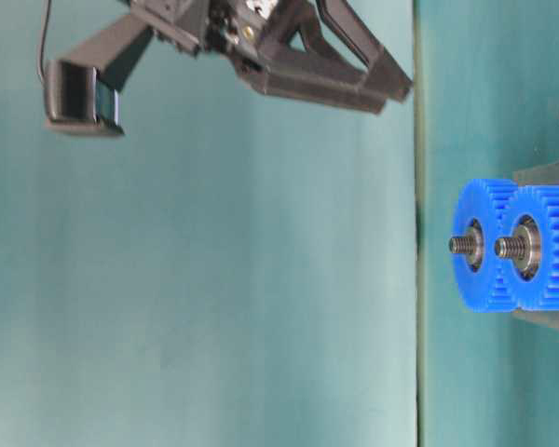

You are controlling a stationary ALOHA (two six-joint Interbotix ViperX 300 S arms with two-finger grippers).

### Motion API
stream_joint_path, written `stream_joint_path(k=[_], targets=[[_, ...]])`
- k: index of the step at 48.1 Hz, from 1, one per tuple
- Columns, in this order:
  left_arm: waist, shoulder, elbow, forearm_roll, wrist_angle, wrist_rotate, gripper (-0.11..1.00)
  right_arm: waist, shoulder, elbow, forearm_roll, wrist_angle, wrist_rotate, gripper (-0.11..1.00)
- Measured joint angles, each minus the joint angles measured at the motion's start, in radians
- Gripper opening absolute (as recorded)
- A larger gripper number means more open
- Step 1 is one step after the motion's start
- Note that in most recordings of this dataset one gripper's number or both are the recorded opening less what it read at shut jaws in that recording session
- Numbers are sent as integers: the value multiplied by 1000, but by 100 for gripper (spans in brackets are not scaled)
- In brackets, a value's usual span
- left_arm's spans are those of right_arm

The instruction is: Insert the washer onto the shaft.

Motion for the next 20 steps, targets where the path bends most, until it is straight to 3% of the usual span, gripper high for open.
stream_joint_path(k=[20], targets=[[-2, 14, 0, 0, 15, 0, 0, -17, -149, 109, 5, -46, 2, 70]])
